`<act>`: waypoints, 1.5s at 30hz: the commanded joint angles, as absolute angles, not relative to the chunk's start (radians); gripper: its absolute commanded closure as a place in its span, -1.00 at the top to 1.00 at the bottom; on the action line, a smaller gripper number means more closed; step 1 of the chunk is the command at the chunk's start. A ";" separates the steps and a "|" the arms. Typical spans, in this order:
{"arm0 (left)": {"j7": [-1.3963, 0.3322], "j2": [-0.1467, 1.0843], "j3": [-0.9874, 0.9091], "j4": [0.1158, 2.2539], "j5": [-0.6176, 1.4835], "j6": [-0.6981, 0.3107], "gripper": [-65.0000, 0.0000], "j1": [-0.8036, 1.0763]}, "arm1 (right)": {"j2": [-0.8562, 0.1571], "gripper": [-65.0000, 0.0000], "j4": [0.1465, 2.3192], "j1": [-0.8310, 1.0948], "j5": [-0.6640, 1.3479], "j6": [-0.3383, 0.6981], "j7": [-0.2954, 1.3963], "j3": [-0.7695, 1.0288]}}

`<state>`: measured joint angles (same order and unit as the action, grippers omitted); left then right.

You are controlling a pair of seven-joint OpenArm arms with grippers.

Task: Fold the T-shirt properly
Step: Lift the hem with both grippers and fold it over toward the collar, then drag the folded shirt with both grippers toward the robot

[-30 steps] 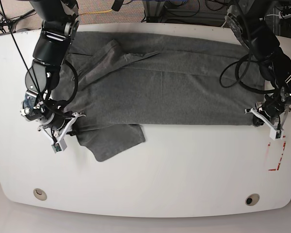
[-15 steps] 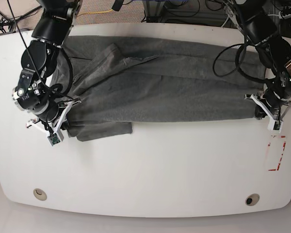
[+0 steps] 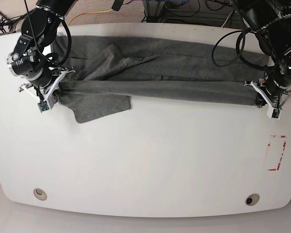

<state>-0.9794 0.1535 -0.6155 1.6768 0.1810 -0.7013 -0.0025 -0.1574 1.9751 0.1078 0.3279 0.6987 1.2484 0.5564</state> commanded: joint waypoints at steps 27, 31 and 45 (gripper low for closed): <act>-1.047 0.229 -0.556 1.871 0.203 -0.698 0.14 0.102 | -0.171 0.46 1.994 0.186 0.510 0.698 1.282 0.654; -1.047 0.232 -0.573 1.879 0.274 -0.698 0.14 0.062 | -0.170 0.46 1.975 0.111 0.501 0.698 1.282 0.634; -1.047 0.229 -0.671 1.684 0.174 -0.698 0.13 0.015 | -0.177 0.47 1.613 -0.116 0.499 0.698 1.273 0.582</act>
<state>-1.0554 0.2089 -0.6540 1.6924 0.1764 -0.6998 0.0238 -0.1635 1.6543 -0.0723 0.4850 0.6968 1.2907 0.5846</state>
